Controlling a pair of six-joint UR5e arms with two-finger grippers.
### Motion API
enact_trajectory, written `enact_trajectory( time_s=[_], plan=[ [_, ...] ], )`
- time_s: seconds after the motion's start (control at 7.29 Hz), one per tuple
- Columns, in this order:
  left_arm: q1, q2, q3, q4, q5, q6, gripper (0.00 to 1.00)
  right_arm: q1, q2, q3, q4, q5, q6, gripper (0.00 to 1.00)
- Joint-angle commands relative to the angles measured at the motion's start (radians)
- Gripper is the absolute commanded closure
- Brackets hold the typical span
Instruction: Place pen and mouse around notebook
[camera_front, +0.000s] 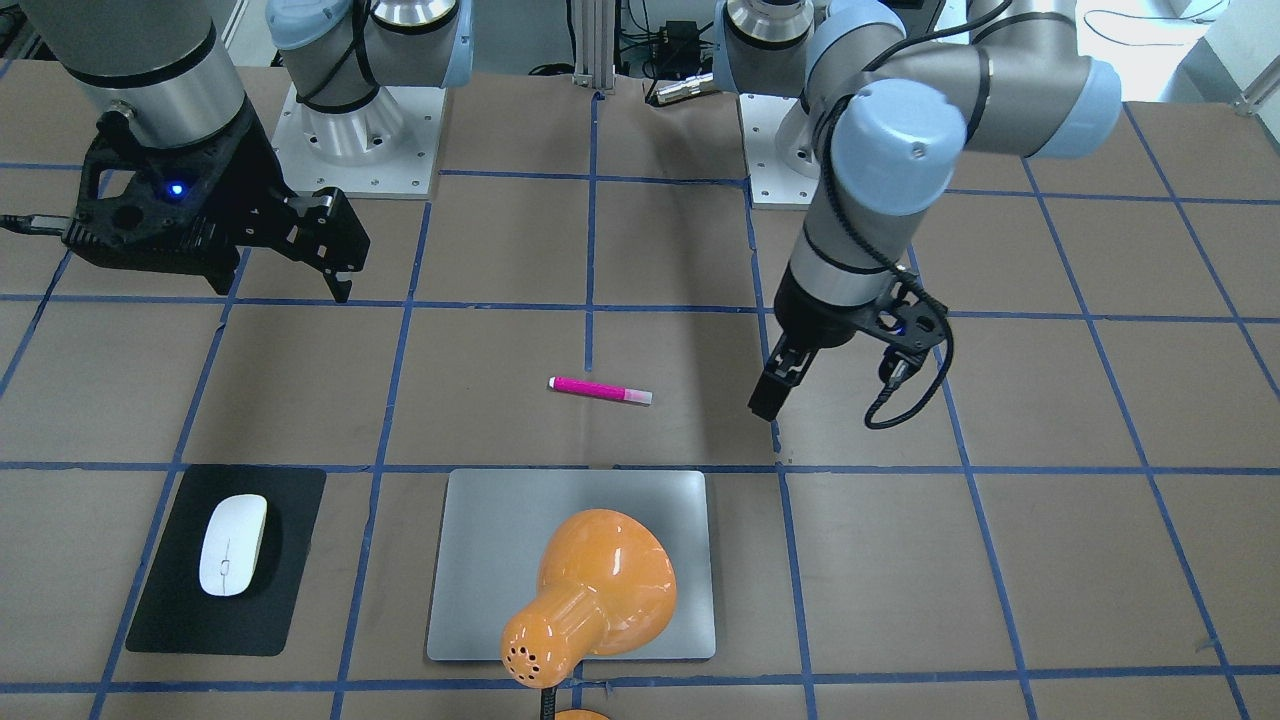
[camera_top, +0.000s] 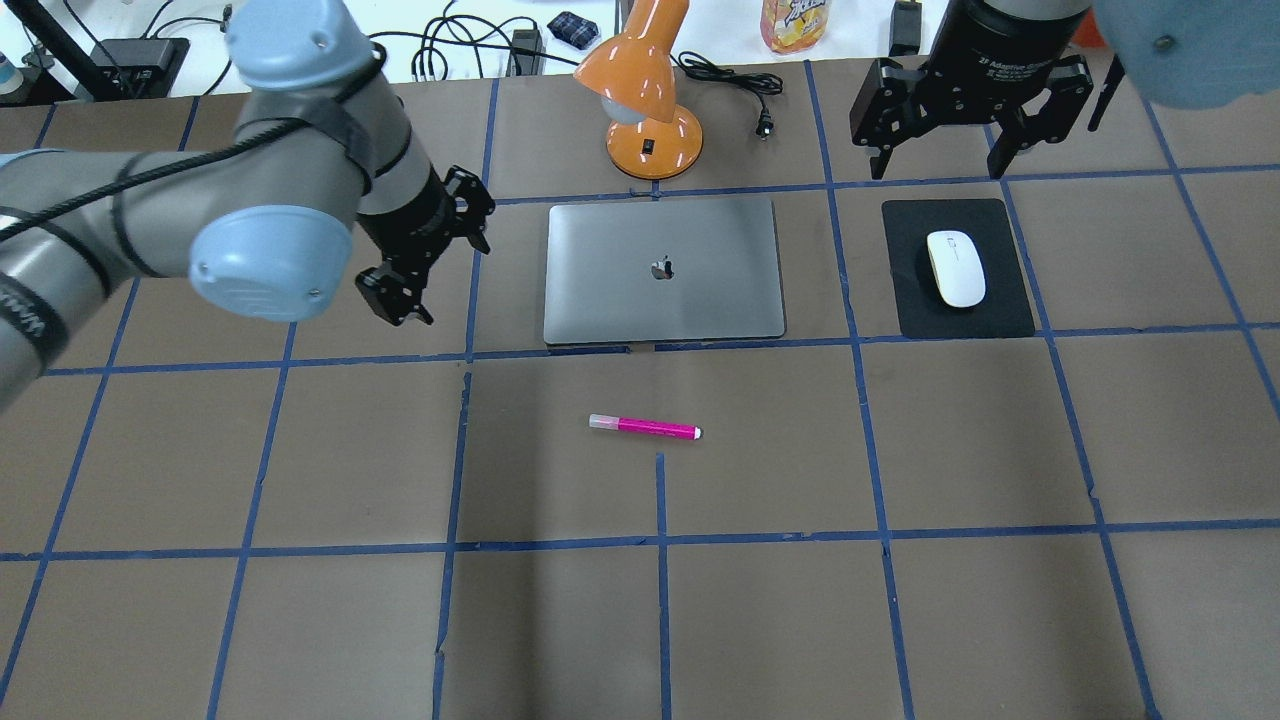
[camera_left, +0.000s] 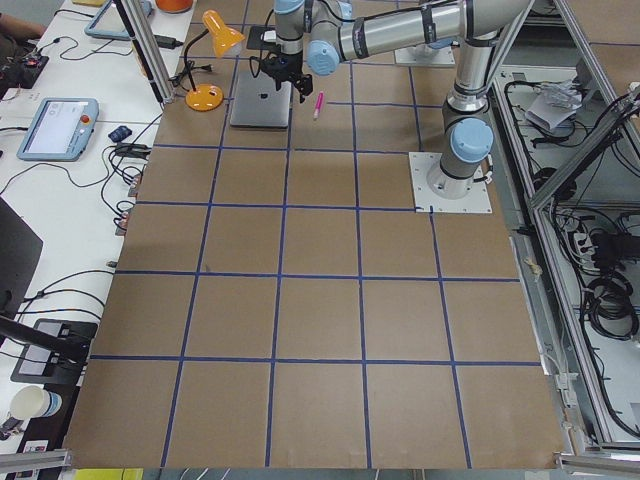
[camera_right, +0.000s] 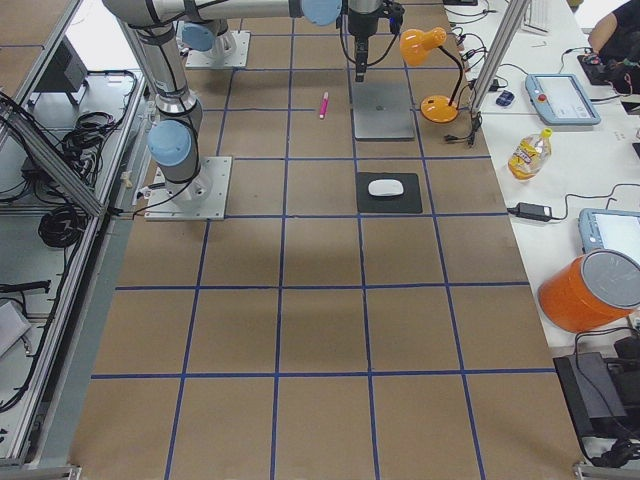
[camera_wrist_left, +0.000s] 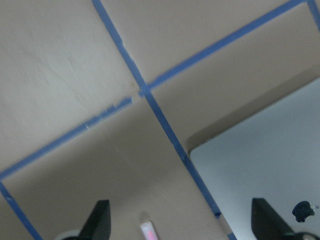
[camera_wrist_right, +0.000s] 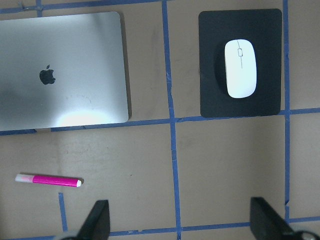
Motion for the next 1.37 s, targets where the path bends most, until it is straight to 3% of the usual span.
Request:
enact_trajectory(
  time_s=[0.0,0.27,0.55,0.69,1.24],
  plan=[
    [0.098,0.091,0.002,-0.122,-0.071,0.269,0.00,0.006,-0.003,-0.001,-0.004,0.005,-0.006,0.00],
    [0.114,0.122,0.057,-0.217,-0.066,0.458,0.00,0.008,-0.006,0.002,-0.005,0.004,-0.008,0.00],
    [0.115,0.121,0.159,-0.408,0.003,0.715,0.00,0.009,-0.019,0.003,-0.004,0.005,-0.006,0.00],
    [0.118,0.118,0.177,-0.418,0.044,0.818,0.00,0.009,-0.026,0.006,-0.002,0.002,-0.008,0.00],
    [0.141,0.092,0.212,-0.406,0.045,1.006,0.00,0.003,-0.020,0.008,-0.004,0.002,-0.011,0.00]
  ],
)
